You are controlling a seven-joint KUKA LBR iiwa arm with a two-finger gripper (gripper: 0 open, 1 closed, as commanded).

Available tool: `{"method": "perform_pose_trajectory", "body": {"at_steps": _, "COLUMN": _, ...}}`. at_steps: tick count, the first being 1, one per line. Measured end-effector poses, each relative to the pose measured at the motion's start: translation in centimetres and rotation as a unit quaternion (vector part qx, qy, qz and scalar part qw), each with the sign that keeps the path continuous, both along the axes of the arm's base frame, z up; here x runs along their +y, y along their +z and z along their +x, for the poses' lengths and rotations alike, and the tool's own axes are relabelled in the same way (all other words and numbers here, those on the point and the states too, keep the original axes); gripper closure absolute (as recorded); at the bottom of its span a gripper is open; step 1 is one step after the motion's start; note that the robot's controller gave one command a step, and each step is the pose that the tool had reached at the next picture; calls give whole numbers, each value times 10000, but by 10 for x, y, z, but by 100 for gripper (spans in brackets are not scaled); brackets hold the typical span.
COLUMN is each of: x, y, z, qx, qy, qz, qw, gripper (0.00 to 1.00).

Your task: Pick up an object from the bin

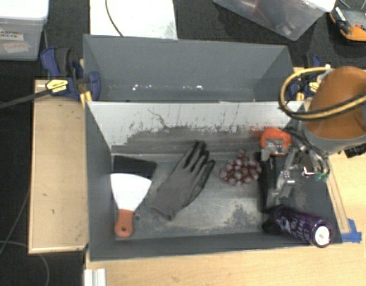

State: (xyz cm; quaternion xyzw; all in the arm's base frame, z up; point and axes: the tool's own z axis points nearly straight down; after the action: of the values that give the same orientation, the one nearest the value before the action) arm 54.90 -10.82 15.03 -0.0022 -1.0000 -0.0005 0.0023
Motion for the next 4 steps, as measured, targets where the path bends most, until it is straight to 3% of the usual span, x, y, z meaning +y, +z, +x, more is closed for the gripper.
{"method": "perform_pose_trajectory", "body": {"at_steps": 1, "x": 0, "y": 4, "z": 2, "qx": -37, "qy": 30, "qz": -6, "qw": 10000, "gripper": 0}}
{"method": "perform_pose_trajectory", "body": {"at_steps": 2, "x": 44, "y": -79, "z": 44, "qx": -51, "qy": 132, "qz": -4, "qw": 9999, "gripper": 0}}
{"method": "perform_pose_trajectory", "body": {"at_steps": 3, "x": 40, "y": -22, "z": 37, "qx": -86, "qy": -471, "qz": -13, "qw": 9989, "gripper": 0}}
{"method": "perform_pose_trajectory", "body": {"at_steps": 4, "x": 43, "y": -50, "z": 28, "qx": -45, "qy": -303, "qz": -3, "qw": 9995, "gripper": 0}}
